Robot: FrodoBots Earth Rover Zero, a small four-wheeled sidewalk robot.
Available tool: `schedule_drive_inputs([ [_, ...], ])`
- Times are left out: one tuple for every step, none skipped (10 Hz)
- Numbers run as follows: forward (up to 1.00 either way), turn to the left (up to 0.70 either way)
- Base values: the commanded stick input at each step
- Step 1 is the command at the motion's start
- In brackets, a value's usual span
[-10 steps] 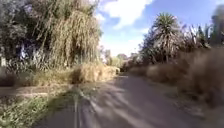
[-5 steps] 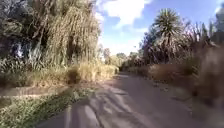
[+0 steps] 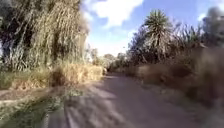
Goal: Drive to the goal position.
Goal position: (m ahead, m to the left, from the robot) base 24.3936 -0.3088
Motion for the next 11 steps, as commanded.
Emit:
schedule_drive_inputs([
  [0.70,-0.25],
  [0.70,-0.13],
  [0.70,-0.01],
  [0.70,0.00],
  [0.70,0.00],
  [0.70,0.00],
  [0.70,0.00],
  [0.70,0.00],
  [0.70,0.00],
  [0.70,0.00],
  [0.70,0.00],
])
